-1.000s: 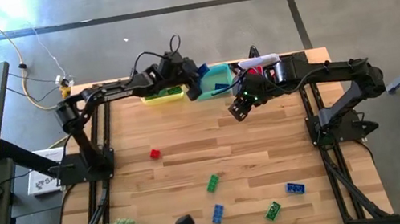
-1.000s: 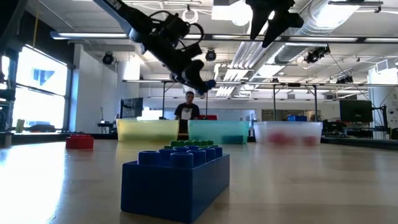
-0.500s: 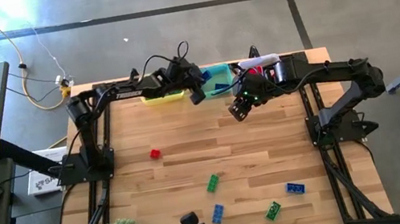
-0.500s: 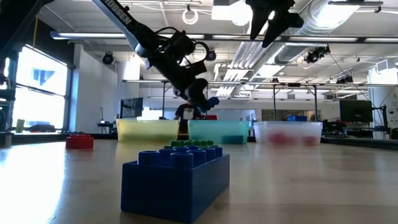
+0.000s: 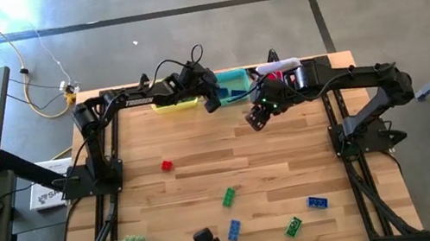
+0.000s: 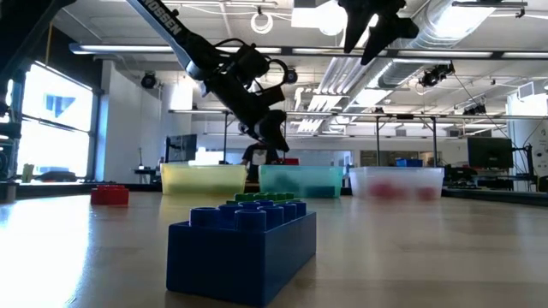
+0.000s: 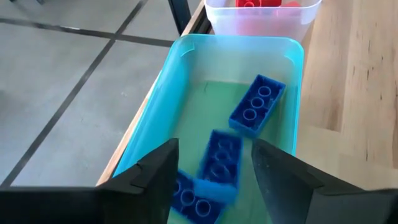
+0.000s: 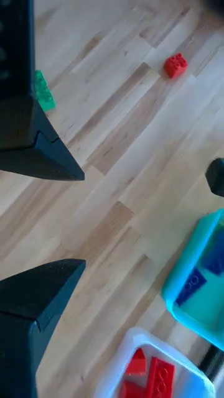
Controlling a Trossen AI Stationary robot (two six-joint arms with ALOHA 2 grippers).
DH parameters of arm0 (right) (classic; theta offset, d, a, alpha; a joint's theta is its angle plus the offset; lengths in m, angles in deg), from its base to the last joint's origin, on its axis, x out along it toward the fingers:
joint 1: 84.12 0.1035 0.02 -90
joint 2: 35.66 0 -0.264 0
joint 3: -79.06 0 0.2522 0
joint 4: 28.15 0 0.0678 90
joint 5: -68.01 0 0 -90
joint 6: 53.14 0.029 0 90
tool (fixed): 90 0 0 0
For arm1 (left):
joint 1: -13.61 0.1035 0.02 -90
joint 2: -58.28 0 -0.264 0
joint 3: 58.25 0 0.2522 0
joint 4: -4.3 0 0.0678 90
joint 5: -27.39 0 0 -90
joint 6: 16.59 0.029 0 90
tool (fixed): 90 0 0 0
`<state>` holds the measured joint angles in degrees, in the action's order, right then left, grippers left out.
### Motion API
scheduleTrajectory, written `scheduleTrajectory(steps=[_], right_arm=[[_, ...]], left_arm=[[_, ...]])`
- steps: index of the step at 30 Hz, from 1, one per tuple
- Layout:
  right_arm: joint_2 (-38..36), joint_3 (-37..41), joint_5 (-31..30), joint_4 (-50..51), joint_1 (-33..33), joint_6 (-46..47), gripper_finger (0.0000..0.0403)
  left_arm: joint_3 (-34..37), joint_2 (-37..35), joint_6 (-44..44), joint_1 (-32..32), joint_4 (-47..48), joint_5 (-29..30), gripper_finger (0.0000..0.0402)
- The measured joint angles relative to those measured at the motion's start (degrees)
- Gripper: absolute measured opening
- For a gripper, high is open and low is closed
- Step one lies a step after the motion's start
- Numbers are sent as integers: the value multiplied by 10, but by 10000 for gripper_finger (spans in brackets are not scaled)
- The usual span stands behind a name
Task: Sort & place blocks by color
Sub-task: Put the blue game piece into the blue bin, then put the green game piece into the yellow bin
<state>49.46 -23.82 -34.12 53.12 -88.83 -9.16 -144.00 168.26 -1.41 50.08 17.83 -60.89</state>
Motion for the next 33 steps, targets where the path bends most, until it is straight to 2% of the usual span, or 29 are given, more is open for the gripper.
scheduleTrajectory(steps=[5, 12, 19, 25, 33], right_arm=[[0, 0, 22, 0, 0, -4, 204], [0, 0, 52, 0, 6, -12, 204], [0, 0, 62, 0, 41, -76, 204], [0, 0, 66, 0, 70, -120, 205], [0, 0, 67, 0, 101, -176, 231]], left_arm=[[0, -1, 0, 0, 1, 7, 206], [-26, -17, -2, -6, 23, 16, 205], [-105, -23, -59, -19, 131, 16, 205], [-164, -23, -71, -49, 213, 13, 205], [-235, -23, -86, -102, 353, 11, 205]])
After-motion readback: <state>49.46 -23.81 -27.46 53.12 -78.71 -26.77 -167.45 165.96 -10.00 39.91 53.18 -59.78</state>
